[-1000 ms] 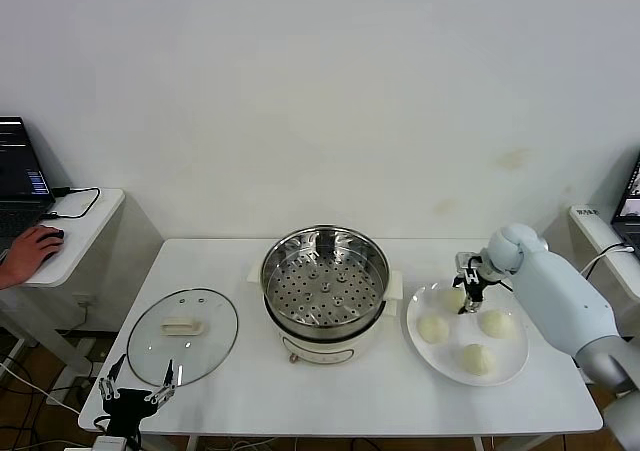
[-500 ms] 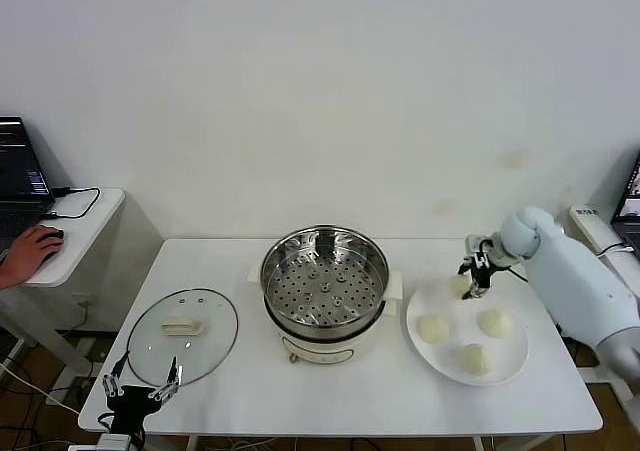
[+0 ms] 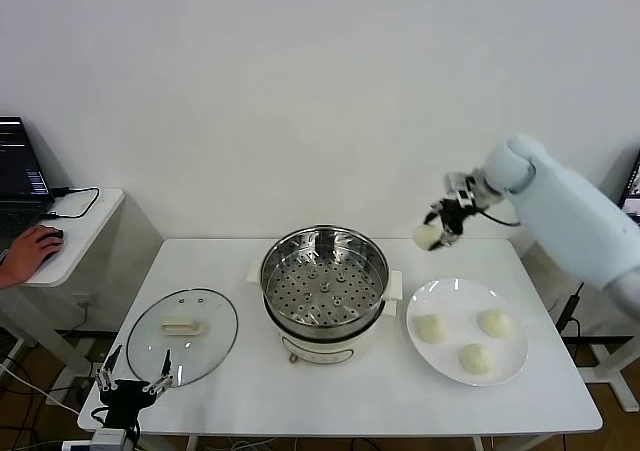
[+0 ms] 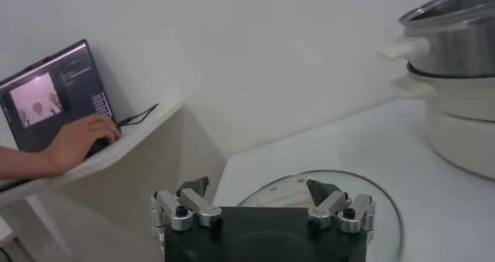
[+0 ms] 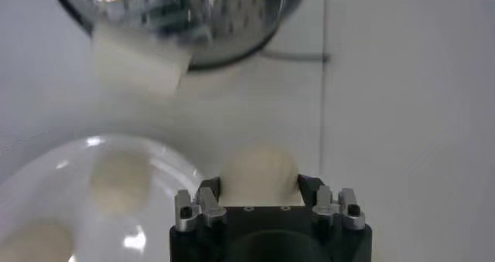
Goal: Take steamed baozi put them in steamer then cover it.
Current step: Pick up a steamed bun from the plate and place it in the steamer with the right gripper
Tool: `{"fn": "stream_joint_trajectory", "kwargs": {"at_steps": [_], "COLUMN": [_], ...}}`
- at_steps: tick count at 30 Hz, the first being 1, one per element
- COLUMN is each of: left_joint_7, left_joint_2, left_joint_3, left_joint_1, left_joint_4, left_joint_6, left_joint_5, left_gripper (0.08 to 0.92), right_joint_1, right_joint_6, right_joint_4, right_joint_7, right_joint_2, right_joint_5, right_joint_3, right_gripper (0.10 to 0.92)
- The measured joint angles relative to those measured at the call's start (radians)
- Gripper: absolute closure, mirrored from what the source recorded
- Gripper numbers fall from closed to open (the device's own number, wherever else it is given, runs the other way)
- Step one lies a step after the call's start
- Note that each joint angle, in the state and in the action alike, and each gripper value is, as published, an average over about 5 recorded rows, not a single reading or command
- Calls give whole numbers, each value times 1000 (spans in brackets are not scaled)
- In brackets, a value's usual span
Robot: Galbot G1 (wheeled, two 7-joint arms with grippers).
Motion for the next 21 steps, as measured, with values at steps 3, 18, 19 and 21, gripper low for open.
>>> {"fn": "stream_joint_trajectory", "kwargs": {"at_steps": [3,18,19,21], "left_joint_7": [-1,-4,-4,-4], "left_joint_2": [-1,-4,-5,-6], "left_joint_3": [-3,-11,-11,-11], "left_joint_1": [-1,10,10,12], "left_joint_4": [-5,-7,-7,-8], "left_joint_6": [3,6,6,7], "left_joint_5": [-3,-5,-5,-4], "left_gripper": [177,177,177,177], "right_joint_1": [39,86,83,76], "right_joint_6": [66,425,445,481], "right_joint_4": [-29,-55,-57,-61], "right_joint_7": [-31,-94,-95,-95], "right_joint_2": [55,283,295,315], "right_joint_5": [38,-57,-78,-117], "right_joint_3": [-27,-75,-76,-77], "right_gripper": [397,389,389,389]}}
